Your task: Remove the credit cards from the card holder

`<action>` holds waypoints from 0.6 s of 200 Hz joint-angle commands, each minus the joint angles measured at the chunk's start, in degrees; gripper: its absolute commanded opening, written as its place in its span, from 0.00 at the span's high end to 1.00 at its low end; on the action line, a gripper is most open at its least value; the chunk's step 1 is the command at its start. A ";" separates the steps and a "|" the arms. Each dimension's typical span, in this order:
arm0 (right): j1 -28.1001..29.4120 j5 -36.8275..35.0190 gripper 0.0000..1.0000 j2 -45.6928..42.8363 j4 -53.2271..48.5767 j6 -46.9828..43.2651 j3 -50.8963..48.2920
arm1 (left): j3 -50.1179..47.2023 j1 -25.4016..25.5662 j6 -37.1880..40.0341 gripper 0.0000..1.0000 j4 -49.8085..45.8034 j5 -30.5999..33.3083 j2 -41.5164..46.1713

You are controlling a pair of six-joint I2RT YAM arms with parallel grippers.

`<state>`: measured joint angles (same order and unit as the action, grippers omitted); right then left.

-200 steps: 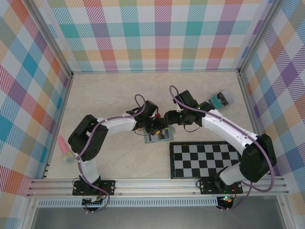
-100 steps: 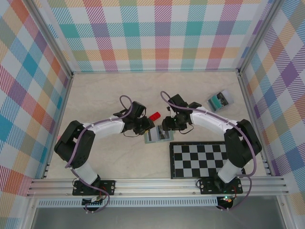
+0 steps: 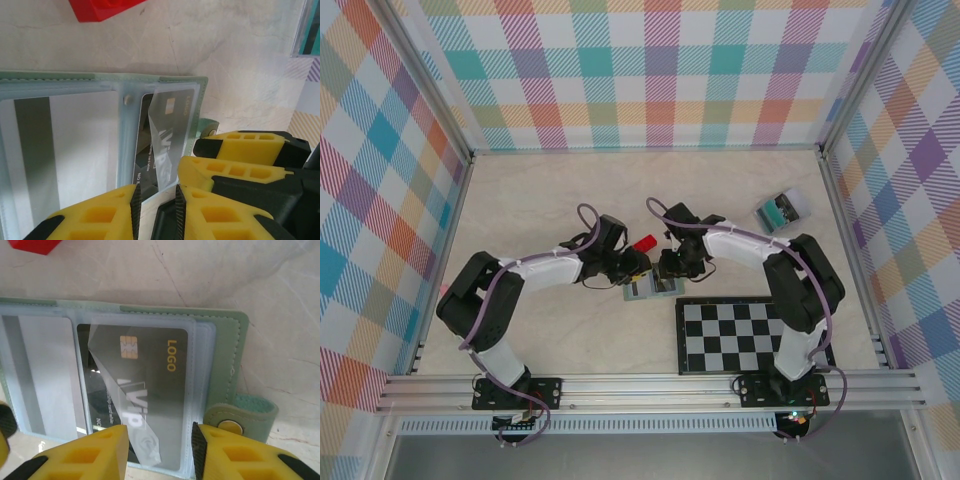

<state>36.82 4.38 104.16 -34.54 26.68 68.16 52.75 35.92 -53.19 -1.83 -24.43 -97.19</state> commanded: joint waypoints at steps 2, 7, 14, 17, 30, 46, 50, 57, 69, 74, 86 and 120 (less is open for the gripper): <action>0.27 -1.77 0.62 0.49 -1.34 2.12 1.80 | 2.58 1.07 -0.07 0.73 -2.26 0.22 -2.45; 0.27 -1.99 0.62 0.45 -1.46 2.25 1.80 | 2.82 1.08 -0.07 0.74 -2.47 0.46 -2.83; 0.27 -2.35 0.64 0.43 -1.45 2.54 1.81 | 2.84 1.17 -0.07 0.74 -2.25 0.52 -3.30; 0.27 -2.48 0.64 0.53 -1.53 2.60 1.80 | 2.80 1.17 -0.07 0.74 -2.04 0.44 -3.49; 0.32 -2.66 0.66 0.79 -1.75 2.77 1.83 | 3.05 1.17 0.06 0.76 -1.95 0.53 -4.32; 0.27 -2.64 0.68 1.50 -1.97 2.65 1.82 | 3.43 1.17 0.44 0.77 -1.20 -0.32 -5.06; 0.27 -2.63 0.68 1.55 -2.07 2.66 1.74 | 3.43 1.17 0.39 0.77 -0.91 -0.57 -5.21; 0.27 -2.59 0.69 1.83 -2.16 2.68 1.71 | 3.42 1.16 0.42 0.78 -0.48 -0.94 -5.38; 0.29 -2.62 0.69 2.37 -2.33 2.79 1.63 | 3.53 1.17 0.48 0.79 -0.28 -1.24 -5.56; 0.34 -2.62 0.69 2.54 -2.28 2.75 1.55 | 3.56 1.17 0.46 0.79 -0.24 -1.24 -5.65; 0.27 -2.54 0.70 2.84 -2.21 2.77 1.45 | 3.59 1.17 0.39 0.79 0.06 -1.51 -5.92; 0.32 -1.49 0.70 3.75 -2.02 2.66 1.74 | 4.32 1.58 0.44 0.80 -0.31 -1.90 -6.58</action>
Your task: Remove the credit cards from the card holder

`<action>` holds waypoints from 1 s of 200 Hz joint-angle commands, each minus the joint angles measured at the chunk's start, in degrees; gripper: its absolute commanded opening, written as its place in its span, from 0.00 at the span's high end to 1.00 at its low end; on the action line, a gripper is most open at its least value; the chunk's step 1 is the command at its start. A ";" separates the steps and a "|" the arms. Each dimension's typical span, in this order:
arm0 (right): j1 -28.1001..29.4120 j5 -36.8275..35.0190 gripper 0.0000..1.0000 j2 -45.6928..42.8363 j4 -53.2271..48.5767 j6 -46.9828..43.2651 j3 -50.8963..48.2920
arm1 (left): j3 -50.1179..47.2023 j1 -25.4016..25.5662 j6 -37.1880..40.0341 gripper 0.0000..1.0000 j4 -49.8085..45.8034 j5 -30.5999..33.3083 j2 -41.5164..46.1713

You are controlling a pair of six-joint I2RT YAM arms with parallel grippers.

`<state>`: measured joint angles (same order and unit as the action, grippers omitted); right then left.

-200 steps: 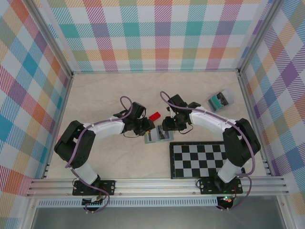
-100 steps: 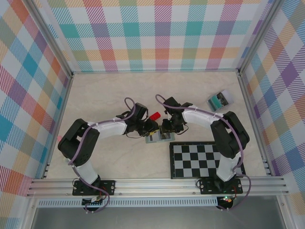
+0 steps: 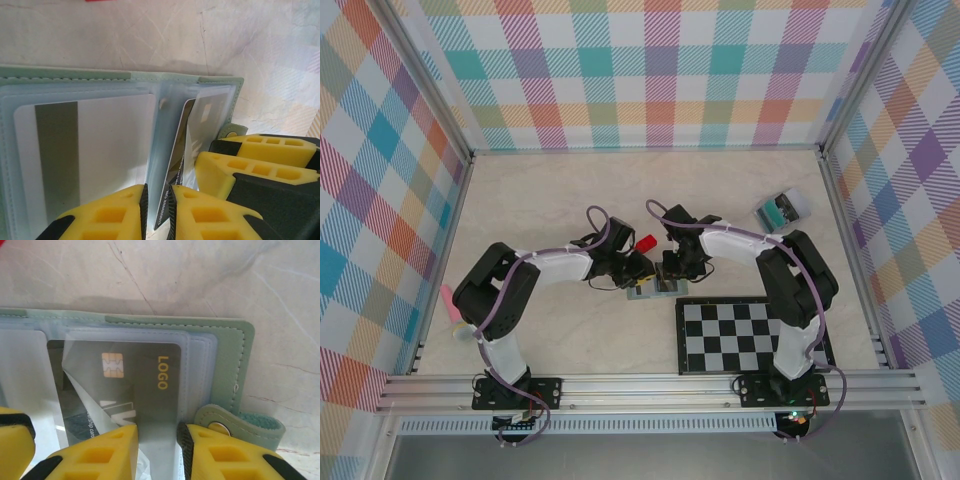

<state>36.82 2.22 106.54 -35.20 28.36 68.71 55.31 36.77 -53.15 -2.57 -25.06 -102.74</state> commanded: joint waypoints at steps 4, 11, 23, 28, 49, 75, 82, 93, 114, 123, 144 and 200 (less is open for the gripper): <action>0.27 0.66 0.70 1.50 -1.45 0.92 1.30 | 1.99 0.82 0.49 0.80 0.12 -1.19 -1.14; 0.27 0.77 0.70 1.80 -1.46 0.91 1.42 | 2.31 0.84 0.59 0.80 -0.38 -0.93 -1.38; 0.27 0.86 0.70 1.99 -1.42 0.83 1.43 | 2.56 0.84 0.68 0.79 -0.72 -0.65 -1.59; 0.27 0.81 0.70 2.00 -1.46 0.82 1.43 | 2.61 0.84 0.80 0.79 -0.93 -0.46 -1.67; 0.19 0.59 0.70 1.93 -1.61 0.74 1.35 | 2.97 0.80 1.48 0.79 -1.65 -0.06 -1.98; 0.19 0.33 0.70 1.92 -1.89 0.56 1.42 | 3.07 0.84 1.38 0.79 -0.83 -1.08 -3.07; 0.17 0.33 0.70 1.86 -1.94 0.52 1.43 | 3.03 0.84 1.25 0.79 -0.52 -1.39 -3.32; 0.19 0.42 0.70 1.87 -1.89 0.53 1.43 | 2.96 0.84 1.07 0.79 0.06 -1.87 -3.59; 0.11 0.42 0.70 1.75 -1.98 0.52 1.43 | 3.01 0.84 1.04 0.79 0.29 -2.29 -3.89; 0.23 0.42 0.70 1.79 -1.95 0.47 1.43 | 3.06 0.84 1.03 0.80 0.58 -2.42 -3.91; 0.22 0.64 0.70 1.75 -1.95 0.40 1.43 | 3.22 0.84 0.85 0.81 1.43 -3.44 -4.30; 0.15 0.86 0.70 1.50 -1.91 0.13 1.24 | 3.78 0.80 0.35 0.85 2.78 -4.86 -5.54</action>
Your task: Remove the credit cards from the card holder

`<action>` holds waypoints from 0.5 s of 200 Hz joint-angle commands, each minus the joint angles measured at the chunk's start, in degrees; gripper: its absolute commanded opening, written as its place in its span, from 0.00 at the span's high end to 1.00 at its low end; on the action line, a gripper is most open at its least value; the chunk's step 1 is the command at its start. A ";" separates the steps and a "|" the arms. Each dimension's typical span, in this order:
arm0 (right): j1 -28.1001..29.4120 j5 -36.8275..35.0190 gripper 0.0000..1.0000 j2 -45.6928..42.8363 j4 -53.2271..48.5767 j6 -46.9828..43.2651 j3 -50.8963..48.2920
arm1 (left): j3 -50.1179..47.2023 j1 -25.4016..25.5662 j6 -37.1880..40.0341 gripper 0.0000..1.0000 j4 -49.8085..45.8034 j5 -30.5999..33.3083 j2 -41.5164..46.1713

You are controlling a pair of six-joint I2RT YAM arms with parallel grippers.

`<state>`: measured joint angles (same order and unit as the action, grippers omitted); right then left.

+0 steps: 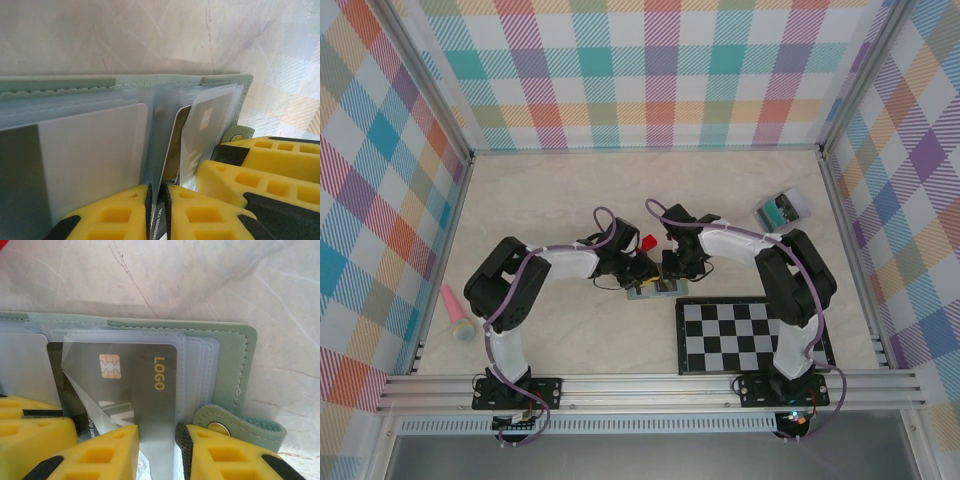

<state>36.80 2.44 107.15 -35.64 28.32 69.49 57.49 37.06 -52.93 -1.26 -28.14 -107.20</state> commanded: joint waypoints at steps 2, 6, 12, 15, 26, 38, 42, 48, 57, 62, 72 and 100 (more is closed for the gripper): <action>0.20 0.62 0.70 0.89 -1.46 0.23 0.44 | 1.58 0.55 0.07 0.85 1.57 -1.80 -1.15; 0.22 0.64 0.71 0.91 -1.46 0.17 0.52 | 1.56 0.56 -0.04 0.85 1.86 -1.92 -1.17; 0.17 0.57 0.71 0.81 -1.47 0.18 0.47 | 1.48 0.56 -0.15 0.86 2.03 -2.01 -1.26; 0.22 0.55 0.71 0.79 -1.45 0.16 0.39 | 1.48 0.56 -0.16 0.86 2.11 -2.07 -1.26; 0.20 0.56 0.71 0.78 -1.45 0.11 0.41 | 1.54 0.56 -0.24 0.86 2.42 -2.26 -1.35; 0.20 0.62 0.71 0.78 -1.46 0.12 0.47 | 1.40 0.54 -0.21 0.87 2.51 -2.27 -1.35; 0.15 0.59 0.71 0.77 -1.50 0.15 0.47 | 1.39 0.56 -0.25 0.87 2.49 -2.27 -1.35; 0.16 0.53 0.71 0.70 -1.45 0.08 0.47 | 1.38 0.55 -0.20 0.87 2.57 -2.32 -1.27; 0.21 0.60 0.71 0.69 -1.46 0.07 0.47 | 1.32 0.50 -0.20 0.88 2.58 -2.30 -1.20; 0.23 0.64 0.71 0.69 -1.45 0.07 0.55 | 1.27 0.56 -0.22 0.88 2.67 -2.32 -1.17; 0.17 0.72 0.71 0.72 -1.50 0.06 0.57 | 1.13 0.56 -0.33 0.88 2.95 -2.42 -1.00; 0.20 0.84 0.71 0.60 -1.54 -0.05 0.72 | 0.91 0.51 -0.41 0.80 3.09 -2.20 -0.57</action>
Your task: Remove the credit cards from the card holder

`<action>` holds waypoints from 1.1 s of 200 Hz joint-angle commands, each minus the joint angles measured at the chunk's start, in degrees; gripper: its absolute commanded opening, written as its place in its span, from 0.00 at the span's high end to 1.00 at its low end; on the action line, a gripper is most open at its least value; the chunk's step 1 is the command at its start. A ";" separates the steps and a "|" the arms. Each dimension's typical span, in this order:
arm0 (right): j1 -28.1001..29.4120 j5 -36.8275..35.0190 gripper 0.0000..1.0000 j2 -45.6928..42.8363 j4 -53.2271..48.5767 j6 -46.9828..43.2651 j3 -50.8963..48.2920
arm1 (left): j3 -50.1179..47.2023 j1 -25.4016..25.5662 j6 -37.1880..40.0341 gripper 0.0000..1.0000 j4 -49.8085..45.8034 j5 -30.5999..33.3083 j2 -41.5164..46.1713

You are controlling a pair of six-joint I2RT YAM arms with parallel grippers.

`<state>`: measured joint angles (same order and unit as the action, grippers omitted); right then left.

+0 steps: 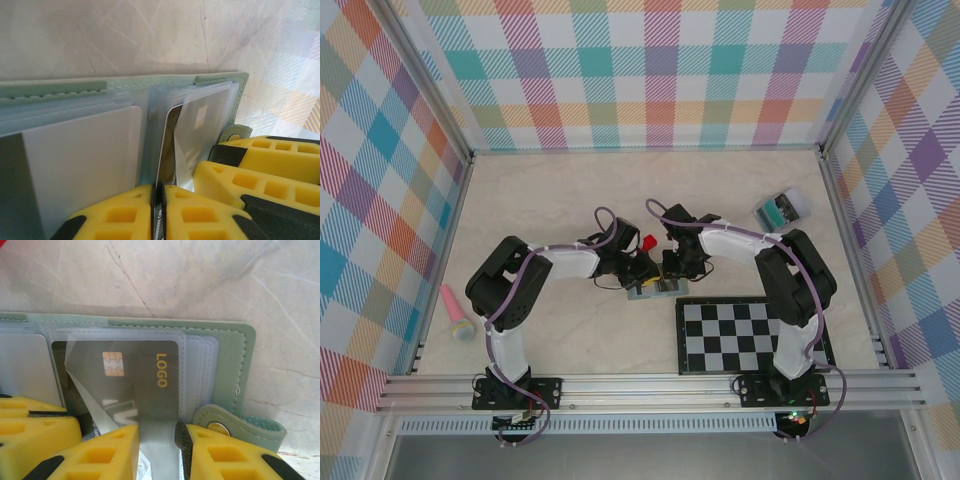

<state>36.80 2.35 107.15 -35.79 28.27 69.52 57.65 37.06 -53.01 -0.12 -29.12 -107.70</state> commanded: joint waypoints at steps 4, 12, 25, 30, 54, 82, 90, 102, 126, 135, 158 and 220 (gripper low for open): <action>0.21 0.90 0.71 0.60 -1.45 0.00 0.71 | 0.66 0.53 -0.33 0.80 2.00 -1.20 0.03; 0.19 0.99 0.72 0.60 -1.39 0.03 0.75 | 0.54 0.48 -0.34 0.78 2.13 -1.21 0.19; 0.16 1.24 0.74 0.60 -1.36 0.03 0.80 | 0.53 0.47 -0.34 0.78 2.15 -1.20 0.26; 0.22 1.33 0.74 0.60 -1.26 0.03 0.80 | 0.59 0.46 -0.24 0.78 2.17 -1.19 0.13; 0.21 2.09 0.74 0.51 -1.04 0.07 0.80 | 0.49 0.47 -0.34 0.84 2.45 -1.40 -0.32; 0.13 1.23 0.74 0.35 -1.38 0.09 0.71 | 0.37 0.38 0.14 0.90 0.93 -0.12 0.33; 0.14 0.79 0.74 0.34 -1.60 0.11 0.71 | 0.44 0.37 0.66 0.91 0.16 0.50 0.83; 0.12 0.09 0.74 0.45 -2.00 -0.02 0.71 | 0.39 0.23 1.54 0.94 -1.64 1.70 1.95; 0.03 -0.83 0.73 0.43 -2.35 -0.03 0.63 | -0.97 -0.45 3.14 0.98 -4.06 2.96 4.45; -0.06 -0.86 0.73 0.42 -2.43 0.02 0.53 | -1.63 -0.79 3.75 1.00 -4.92 3.35 5.41; -0.32 -0.95 0.73 0.34 -2.41 -0.11 0.36 | -3.92 -1.77 5.02 1.00 -6.40 4.17 8.45; -0.48 -0.77 0.73 -0.10 -2.21 -0.15 0.62 | -5.29 -2.69 7.26 1.00 -9.29 5.26 12.70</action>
<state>36.71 2.09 107.15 -36.05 28.25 69.56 53.47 35.05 -47.46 -6.79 -24.80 -96.62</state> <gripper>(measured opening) 0.269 0.041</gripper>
